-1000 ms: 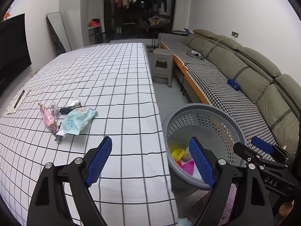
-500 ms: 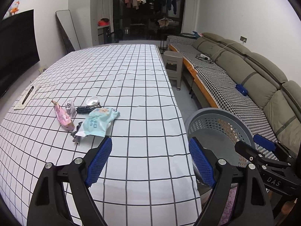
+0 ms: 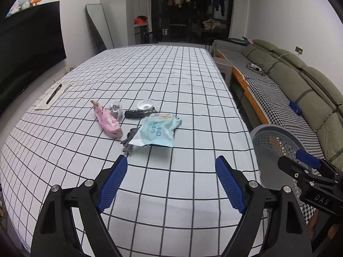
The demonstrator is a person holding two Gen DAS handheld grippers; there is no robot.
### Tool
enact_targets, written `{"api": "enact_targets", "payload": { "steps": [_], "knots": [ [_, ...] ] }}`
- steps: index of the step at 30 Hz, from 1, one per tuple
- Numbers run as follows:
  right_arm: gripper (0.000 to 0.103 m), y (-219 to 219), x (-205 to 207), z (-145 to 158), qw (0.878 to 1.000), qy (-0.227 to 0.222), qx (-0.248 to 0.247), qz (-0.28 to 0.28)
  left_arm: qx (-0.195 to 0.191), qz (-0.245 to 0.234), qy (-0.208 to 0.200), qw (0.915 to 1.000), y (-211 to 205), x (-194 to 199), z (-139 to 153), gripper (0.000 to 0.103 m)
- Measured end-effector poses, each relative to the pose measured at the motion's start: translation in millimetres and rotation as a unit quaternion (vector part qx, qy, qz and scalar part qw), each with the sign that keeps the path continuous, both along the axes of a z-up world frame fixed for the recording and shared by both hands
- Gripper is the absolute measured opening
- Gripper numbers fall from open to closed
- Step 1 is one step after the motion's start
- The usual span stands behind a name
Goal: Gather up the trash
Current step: 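Move both open tools back over the table toward the remaining trash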
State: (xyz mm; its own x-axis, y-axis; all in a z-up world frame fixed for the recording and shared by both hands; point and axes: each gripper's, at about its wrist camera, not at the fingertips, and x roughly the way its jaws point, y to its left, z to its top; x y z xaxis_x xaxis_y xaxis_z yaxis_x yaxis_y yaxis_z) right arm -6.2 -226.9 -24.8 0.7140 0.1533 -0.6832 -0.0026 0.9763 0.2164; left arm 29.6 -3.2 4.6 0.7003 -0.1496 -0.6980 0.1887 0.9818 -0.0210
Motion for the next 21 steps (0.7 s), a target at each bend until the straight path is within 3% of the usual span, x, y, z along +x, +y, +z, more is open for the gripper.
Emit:
{"api": "enact_targets", "payload": {
  "steps": [21],
  "knots": [
    [0.080,124.1,86.5,-4.9,0.990,0.031,-0.024,0.132,0.001,0.093,0.018,0.9955,89.1,27.7,-22.3,0.083]
  ]
}}
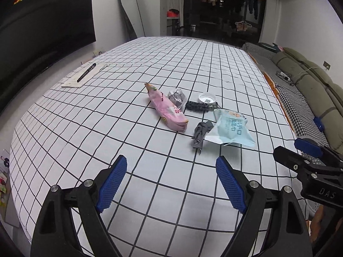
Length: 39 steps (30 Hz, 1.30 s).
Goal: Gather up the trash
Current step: 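Move both open tools back over the table toward the remaining trash, then close the right tool on the blue wet-wipe pack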
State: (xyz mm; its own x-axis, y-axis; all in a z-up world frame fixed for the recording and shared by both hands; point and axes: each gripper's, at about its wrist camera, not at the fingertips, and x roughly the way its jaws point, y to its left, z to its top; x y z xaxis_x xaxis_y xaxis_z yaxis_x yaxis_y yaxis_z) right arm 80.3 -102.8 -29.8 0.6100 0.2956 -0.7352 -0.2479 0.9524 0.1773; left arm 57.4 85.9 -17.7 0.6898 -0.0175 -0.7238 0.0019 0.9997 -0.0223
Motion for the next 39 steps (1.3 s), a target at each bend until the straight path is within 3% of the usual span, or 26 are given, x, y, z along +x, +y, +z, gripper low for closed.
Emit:
{"api": "enact_targets", "payload": {
  "steps": [10,25,31,39],
  "knots": [
    [0.080,35.2,43.8,-12.9,0.999,0.024,-0.021,0.010,-0.008,0.023,0.003,0.9997,21.0,7.7,-5.9,0.083],
    [0.080,-17.4,61.0,-26.7,0.997,0.038,-0.038,-0.061,-0.022,0.013,0.005,0.9997,14.5,16.1,-9.8,0.083],
    [0.080,-5.3,58.3,-13.3,0.998,0.028,-0.024,-0.045,-0.022,0.014,0.005,0.9996,14.8,17.7,-11.4,0.083],
    [0.080,26.0,80.6,-15.5,0.998,0.053,-0.008,-0.022,-0.024,0.018,0.009,0.9995,19.2,18.6,-14.3,0.083]
  ]
}}
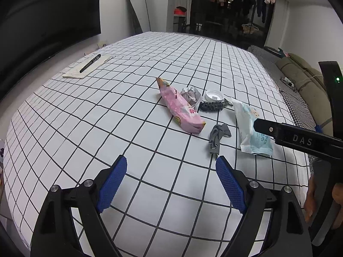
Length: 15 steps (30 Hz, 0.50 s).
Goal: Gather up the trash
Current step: 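Close the right tool on the blue wet-wipe pack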
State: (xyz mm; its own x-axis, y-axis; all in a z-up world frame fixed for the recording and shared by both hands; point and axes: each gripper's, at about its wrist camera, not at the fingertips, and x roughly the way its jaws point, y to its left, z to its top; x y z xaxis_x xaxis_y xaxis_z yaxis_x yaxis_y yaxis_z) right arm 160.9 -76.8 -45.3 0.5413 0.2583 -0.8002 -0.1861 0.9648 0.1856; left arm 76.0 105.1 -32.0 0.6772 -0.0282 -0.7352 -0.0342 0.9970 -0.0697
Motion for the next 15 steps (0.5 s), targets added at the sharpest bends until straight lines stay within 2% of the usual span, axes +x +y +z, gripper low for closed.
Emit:
{"api": "enact_targets", "payload": {
  "steps": [4,7,13,14,15],
  "knots": [
    [0.080,3.9,17.9,-11.7,0.999,0.030,0.013,-0.009,-0.003,0.003,0.002,1.0000,2.4,0.8,-1.2,0.083],
    [0.080,5.6,25.9,-20.6,0.999,0.042,0.003,-0.019,-0.004,0.005,0.002,1.0000,4.4,1.1,-1.7,0.083],
    [0.079,10.4,24.9,-24.8,0.999,0.035,-0.021,-0.015,-0.005,0.004,0.006,1.0000,5.8,4.3,-4.1,0.083],
    [0.078,10.9,24.2,-24.4,0.999,0.033,-0.024,-0.016,-0.005,0.004,0.007,1.0000,5.4,4.6,-4.4,0.083],
    [0.071,11.4,23.3,-23.9,0.999,0.031,-0.028,-0.014,-0.005,0.003,0.008,1.0000,5.1,5.0,-4.7,0.083]
  ]
}}
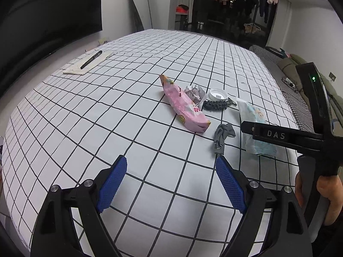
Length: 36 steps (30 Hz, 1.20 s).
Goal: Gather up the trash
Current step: 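Close the right tool on the blue wet-wipe pack, then close the left tool on the grey cloth while the right tool holds the wipe pack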
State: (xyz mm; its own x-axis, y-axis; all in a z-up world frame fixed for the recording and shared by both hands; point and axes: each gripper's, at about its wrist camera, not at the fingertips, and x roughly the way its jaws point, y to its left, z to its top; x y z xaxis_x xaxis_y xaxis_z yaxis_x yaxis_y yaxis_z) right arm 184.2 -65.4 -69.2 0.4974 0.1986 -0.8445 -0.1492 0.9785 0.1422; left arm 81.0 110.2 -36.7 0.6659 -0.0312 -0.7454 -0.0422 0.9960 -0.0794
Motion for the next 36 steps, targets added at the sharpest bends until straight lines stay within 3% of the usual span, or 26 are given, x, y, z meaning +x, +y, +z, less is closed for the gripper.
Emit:
{"api": "enact_targets", "payload": {
  "steps": [2,8,21,27,36],
  "knots": [
    [0.057,0.3,-1.3,1.1,1.000,-0.002,-0.004,0.004,0.000,-0.001,0.001,1.0000,-0.4,0.6,-0.7,0.083],
    [0.055,-7.9,-15.2,7.0,1.000,-0.012,0.004,0.005,0.000,-0.004,0.003,1.0000,-5.1,2.8,1.7,0.083],
    [0.055,-56.9,-84.8,20.7,0.999,-0.038,0.028,-0.023,0.002,-0.027,0.024,0.9993,-39.3,28.8,-3.7,0.083],
    [0.055,-70.7,-95.4,23.5,0.998,-0.043,0.048,-0.028,0.009,-0.029,0.055,0.9980,-53.7,50.4,-18.9,0.083],
    [0.055,-81.0,-95.8,18.6,0.996,-0.038,0.075,-0.027,0.034,-0.025,0.070,0.9966,-66.5,72.2,-30.1,0.081]
  ]
}}
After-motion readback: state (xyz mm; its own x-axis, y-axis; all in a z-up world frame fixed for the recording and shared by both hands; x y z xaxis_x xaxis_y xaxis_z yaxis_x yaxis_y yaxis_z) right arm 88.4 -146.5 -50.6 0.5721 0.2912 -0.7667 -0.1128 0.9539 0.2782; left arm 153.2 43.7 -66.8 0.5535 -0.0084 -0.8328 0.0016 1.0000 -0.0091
